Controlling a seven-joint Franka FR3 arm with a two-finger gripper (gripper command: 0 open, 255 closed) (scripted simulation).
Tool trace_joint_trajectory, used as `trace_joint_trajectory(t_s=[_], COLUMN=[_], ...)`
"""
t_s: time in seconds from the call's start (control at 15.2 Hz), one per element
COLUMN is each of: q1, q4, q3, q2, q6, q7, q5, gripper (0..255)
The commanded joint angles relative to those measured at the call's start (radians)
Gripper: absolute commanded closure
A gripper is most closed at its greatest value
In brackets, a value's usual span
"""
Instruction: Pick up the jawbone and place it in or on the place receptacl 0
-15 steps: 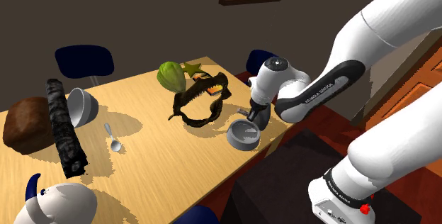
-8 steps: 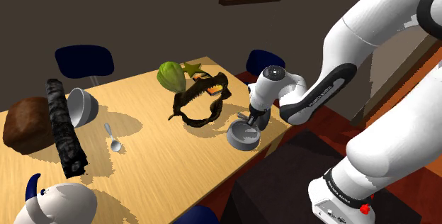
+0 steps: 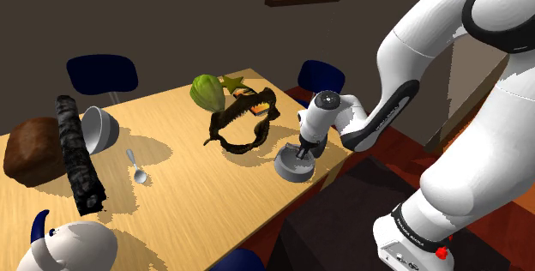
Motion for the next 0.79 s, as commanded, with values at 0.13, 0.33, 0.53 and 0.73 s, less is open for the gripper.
trace_joint_trajectory(t_s=[0.13, 0.33, 0.53, 0.73], q1=[0.002, 0.002, 0.002, 0.002], q4=[0.005, 0.005, 0.005, 0.005], q3=[-0.005, -0.005, -0.005, -0.005], q2=[0.008, 0.008, 0.008, 0.008], q6=[0.001, 0.001, 0.001, 0.001], q7=[0.015, 0.015, 0.015, 0.015], q5=[-0.018, -0.018, -0.018, -0.018], gripper=[255, 255, 0, 0])
